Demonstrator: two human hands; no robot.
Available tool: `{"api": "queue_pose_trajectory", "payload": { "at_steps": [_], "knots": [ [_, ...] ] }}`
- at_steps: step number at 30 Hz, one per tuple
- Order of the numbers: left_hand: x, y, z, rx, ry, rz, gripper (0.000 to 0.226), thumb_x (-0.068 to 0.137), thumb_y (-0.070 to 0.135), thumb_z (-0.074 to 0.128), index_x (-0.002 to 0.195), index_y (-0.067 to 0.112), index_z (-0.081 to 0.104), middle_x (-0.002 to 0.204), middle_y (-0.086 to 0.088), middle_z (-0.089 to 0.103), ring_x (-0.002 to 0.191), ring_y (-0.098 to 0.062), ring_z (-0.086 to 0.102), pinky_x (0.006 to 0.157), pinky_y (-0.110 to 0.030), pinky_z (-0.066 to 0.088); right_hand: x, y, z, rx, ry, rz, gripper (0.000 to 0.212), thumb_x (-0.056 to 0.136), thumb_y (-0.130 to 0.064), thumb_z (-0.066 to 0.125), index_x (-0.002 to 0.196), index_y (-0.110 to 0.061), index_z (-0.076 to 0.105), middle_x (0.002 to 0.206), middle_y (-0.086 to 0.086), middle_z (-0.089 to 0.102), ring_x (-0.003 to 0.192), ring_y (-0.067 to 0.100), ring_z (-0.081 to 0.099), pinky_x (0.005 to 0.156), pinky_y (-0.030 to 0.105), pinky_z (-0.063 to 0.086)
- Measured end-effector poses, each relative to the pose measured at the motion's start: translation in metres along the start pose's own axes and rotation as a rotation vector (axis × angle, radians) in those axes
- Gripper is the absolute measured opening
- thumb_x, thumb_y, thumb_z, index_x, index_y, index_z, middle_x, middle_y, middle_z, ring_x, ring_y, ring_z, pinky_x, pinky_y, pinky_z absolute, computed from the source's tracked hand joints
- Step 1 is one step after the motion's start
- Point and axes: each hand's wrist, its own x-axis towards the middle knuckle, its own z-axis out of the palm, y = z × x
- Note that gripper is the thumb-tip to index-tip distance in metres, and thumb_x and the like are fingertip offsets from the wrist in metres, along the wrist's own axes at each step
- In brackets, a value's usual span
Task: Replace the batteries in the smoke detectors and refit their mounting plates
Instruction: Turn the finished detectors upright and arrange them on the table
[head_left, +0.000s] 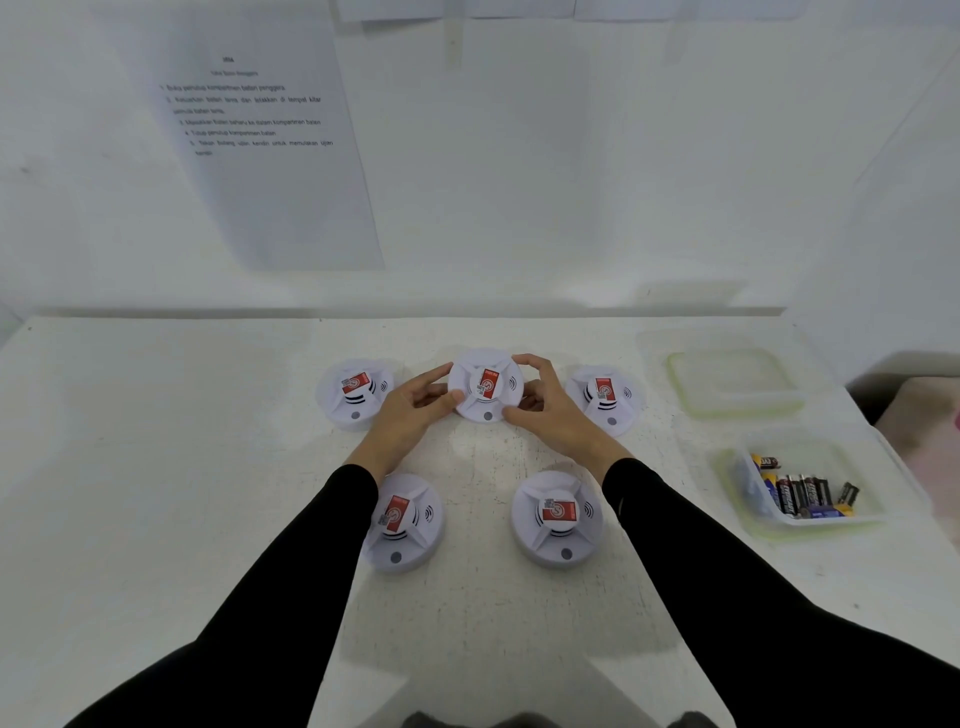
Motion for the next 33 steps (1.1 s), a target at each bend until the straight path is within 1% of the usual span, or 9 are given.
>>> {"api": "queue_pose_trajectory", "payload": {
  "at_steps": [9, 15, 22, 25, 28, 33],
  "knots": [
    [0.0009, 0.0009, 0.0003, 0.004, 0.011, -0.001, 0.05, 0.089, 0.025, 0.072, 0.137, 0.024, 0.058, 0.114, 0.002, 0.074, 0.111, -0.009, 0.067, 0.102, -0.027, 0.048, 0.001, 0.0009, -0.0001, -0.003, 0.001, -0.006, 0.063, 0.087, -0.001, 0.063, 0.136, -0.025, 0.031, 0.088, -0.001, 0.058, 0.075, 0.008, 0.052, 0.065, 0.013, 0.047],
    [0.0017, -0.0021, -0.0015, 0.012, 0.011, -0.007, 0.05, 0.089, 0.026, 0.073, 0.137, 0.025, 0.058, 0.115, 0.002, 0.074, 0.112, -0.01, 0.066, 0.106, -0.033, 0.047, 0.0022, 0.0029, -0.0002, -0.01, 0.005, -0.015, 0.063, 0.088, -0.002, 0.064, 0.137, -0.024, 0.031, 0.09, 0.0, 0.059, 0.077, 0.008, 0.053, 0.066, 0.013, 0.048],
    [0.0029, -0.0042, -0.0022, 0.005, 0.012, -0.011, 0.051, 0.088, 0.026, 0.074, 0.137, 0.024, 0.058, 0.116, 0.0, 0.074, 0.114, -0.013, 0.066, 0.108, -0.036, 0.046, 0.0034, 0.0049, -0.0004, -0.011, 0.003, -0.017, 0.063, 0.087, -0.003, 0.064, 0.136, -0.025, 0.032, 0.091, 0.001, 0.059, 0.077, 0.008, 0.054, 0.067, 0.013, 0.048],
    [0.0033, -0.0047, -0.0024, 0.002, 0.011, -0.014, 0.052, 0.089, 0.025, 0.073, 0.138, 0.024, 0.058, 0.117, -0.001, 0.073, 0.114, -0.013, 0.066, 0.108, -0.036, 0.046, 0.0033, 0.0048, -0.0003, -0.006, 0.003, -0.017, 0.063, 0.087, -0.002, 0.064, 0.136, -0.024, 0.031, 0.09, 0.0, 0.059, 0.076, 0.007, 0.053, 0.066, 0.013, 0.047],
    [0.0028, -0.0048, -0.0024, 0.0, 0.01, -0.013, 0.052, 0.088, 0.025, 0.074, 0.138, 0.024, 0.058, 0.117, 0.0, 0.073, 0.114, -0.013, 0.066, 0.107, -0.035, 0.047, 0.0034, 0.0054, -0.0001, -0.008, 0.006, -0.015, 0.063, 0.087, -0.002, 0.064, 0.136, -0.025, 0.032, 0.093, 0.003, 0.058, 0.076, 0.006, 0.054, 0.066, 0.013, 0.048],
    [0.0025, -0.0036, -0.002, 0.0, 0.007, -0.01, 0.052, 0.089, 0.025, 0.073, 0.138, 0.024, 0.058, 0.117, 0.0, 0.073, 0.113, -0.011, 0.066, 0.105, -0.031, 0.047, 0.0029, 0.0063, -0.0002, -0.01, 0.008, -0.015, 0.063, 0.087, -0.003, 0.065, 0.136, -0.025, 0.032, 0.093, 0.002, 0.059, 0.077, 0.007, 0.054, 0.066, 0.013, 0.047]
  ]
}}
